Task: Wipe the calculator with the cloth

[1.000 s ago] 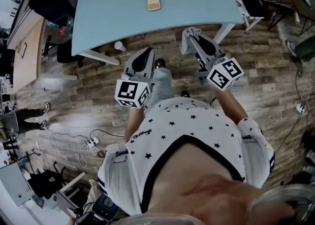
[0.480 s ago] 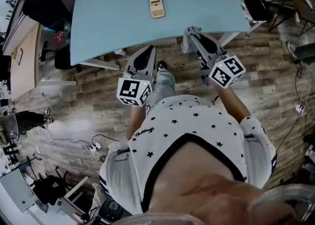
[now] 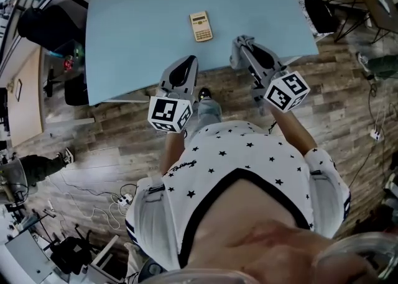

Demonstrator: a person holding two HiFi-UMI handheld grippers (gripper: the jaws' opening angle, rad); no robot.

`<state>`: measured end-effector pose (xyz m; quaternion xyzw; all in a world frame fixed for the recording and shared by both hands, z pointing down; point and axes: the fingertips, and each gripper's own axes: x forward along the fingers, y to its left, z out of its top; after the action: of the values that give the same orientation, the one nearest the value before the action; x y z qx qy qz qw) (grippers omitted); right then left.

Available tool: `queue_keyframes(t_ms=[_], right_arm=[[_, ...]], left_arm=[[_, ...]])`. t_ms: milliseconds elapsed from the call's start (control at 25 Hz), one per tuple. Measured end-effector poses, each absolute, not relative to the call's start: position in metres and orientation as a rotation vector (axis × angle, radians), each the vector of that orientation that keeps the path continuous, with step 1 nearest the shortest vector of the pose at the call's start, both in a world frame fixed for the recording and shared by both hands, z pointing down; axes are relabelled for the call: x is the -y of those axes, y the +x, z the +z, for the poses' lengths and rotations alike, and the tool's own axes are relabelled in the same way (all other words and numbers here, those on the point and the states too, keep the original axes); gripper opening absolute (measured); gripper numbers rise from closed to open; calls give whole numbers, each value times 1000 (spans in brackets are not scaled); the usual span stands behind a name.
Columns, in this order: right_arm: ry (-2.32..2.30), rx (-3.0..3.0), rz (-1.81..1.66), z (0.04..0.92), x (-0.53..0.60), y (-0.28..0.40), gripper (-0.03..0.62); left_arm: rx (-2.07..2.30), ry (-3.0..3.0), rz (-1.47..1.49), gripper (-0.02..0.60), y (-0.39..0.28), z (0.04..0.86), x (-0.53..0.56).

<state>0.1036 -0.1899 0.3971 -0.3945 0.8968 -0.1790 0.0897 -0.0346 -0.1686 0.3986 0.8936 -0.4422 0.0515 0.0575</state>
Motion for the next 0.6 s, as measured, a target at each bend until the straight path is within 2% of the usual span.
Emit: queue_keyframes(t_ms=[600], right_arm=[[-1272,-2684,-587,415,289,53,37]], left_arm=[[1268,2717,153,31,-88,403,265]])
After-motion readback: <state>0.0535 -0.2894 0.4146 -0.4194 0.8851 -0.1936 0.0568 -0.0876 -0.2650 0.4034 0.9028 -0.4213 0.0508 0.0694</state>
